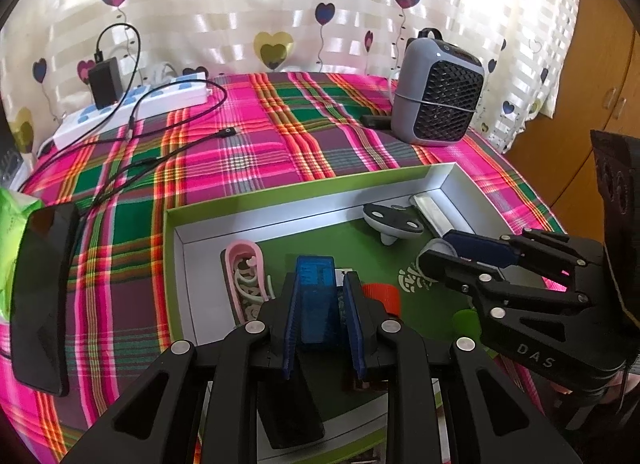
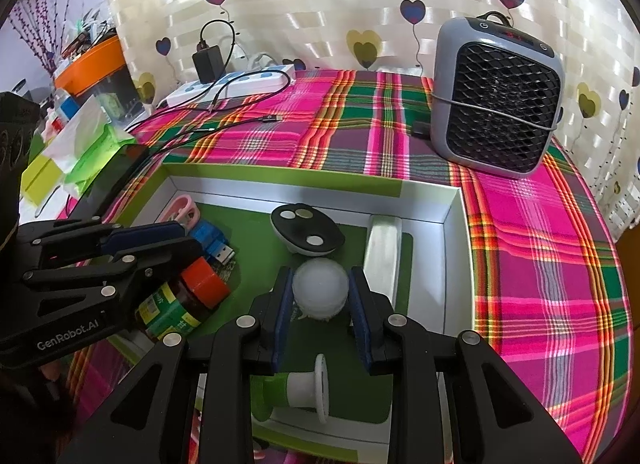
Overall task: Organize rigid objects
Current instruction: 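Open both grippers to release the white ball and USB stick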
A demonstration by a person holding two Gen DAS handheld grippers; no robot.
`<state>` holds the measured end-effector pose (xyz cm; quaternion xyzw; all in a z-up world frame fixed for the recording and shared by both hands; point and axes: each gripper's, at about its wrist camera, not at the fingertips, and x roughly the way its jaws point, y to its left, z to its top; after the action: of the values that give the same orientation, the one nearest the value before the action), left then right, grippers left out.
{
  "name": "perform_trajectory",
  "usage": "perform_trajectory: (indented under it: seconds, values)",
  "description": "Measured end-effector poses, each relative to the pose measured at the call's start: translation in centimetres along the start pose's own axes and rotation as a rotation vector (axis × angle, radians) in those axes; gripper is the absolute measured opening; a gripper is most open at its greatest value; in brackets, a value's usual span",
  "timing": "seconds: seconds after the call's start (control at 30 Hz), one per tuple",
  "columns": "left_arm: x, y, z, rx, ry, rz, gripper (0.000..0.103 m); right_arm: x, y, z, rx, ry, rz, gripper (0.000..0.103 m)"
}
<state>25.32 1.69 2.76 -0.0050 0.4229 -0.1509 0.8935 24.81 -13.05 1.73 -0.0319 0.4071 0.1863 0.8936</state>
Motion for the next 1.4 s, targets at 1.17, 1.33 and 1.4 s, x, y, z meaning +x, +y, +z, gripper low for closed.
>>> perform_trajectory:
  seconds: [1.17,1.33,1.4]
  values:
    - [-6.8,-1.2,-3.4,-0.006,-0.104,0.008,0.025,-5.1,0.7,-2.4,0.070,-0.085,-0.036,0.042]
    - [-8.4,-2.0,-4.8,0.033,-0.125,0.048,0.025,-6.6,1.2,-3.4,0.084,-0.105,-0.051,0.043]
    - [-8.8,-2.1,-5.4,0.041,-0.126,0.037,0.026,-7.0,1.5,-3.9,0.092,-0.110,-0.055,0.043]
